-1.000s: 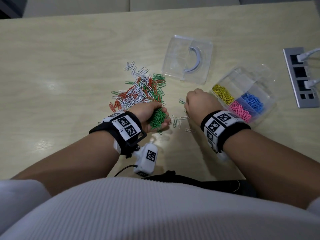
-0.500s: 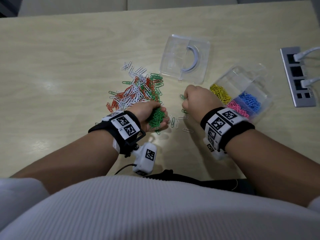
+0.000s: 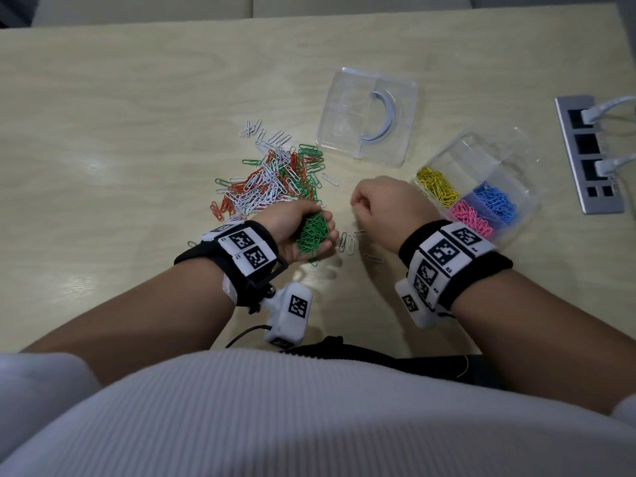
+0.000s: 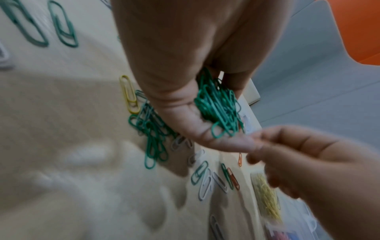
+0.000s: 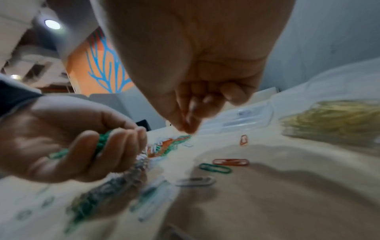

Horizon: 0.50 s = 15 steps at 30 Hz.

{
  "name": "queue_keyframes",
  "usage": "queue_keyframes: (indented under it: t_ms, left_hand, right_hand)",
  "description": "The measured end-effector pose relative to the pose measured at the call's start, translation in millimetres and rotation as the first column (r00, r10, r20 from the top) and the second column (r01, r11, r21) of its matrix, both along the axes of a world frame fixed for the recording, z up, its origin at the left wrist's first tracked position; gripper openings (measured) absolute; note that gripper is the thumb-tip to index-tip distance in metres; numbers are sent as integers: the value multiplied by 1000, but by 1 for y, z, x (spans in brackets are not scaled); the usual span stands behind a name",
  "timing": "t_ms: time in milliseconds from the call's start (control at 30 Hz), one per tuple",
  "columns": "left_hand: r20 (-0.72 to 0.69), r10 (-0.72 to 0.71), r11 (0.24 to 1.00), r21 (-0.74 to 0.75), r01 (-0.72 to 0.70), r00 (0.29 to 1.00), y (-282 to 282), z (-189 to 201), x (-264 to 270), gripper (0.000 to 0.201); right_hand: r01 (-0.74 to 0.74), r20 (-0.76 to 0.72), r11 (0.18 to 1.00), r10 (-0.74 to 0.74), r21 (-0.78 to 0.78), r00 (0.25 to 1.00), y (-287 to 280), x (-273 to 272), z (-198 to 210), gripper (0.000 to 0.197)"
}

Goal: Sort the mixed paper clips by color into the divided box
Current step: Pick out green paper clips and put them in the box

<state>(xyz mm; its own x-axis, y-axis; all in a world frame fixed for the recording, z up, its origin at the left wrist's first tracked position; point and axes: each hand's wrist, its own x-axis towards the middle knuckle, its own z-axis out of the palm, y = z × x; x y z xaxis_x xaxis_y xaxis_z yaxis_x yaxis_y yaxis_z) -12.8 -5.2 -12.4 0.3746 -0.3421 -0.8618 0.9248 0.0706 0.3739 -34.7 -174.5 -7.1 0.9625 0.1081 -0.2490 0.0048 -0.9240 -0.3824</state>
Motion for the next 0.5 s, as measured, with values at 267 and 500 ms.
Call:
queue_keyframes:
  t_ms: [267,500]
  left_hand:
    - [-7,-8,999,41,8,1000,8,2,-2,30]
    - [16,-18,998,63,17,1000,8,1,-4,29]
  right_hand:
    - [-110,-116,949,79,-297,990,-4,-3,-14,20]
    - [-110,-138,976,84,-188,987,7,-6,-5,19]
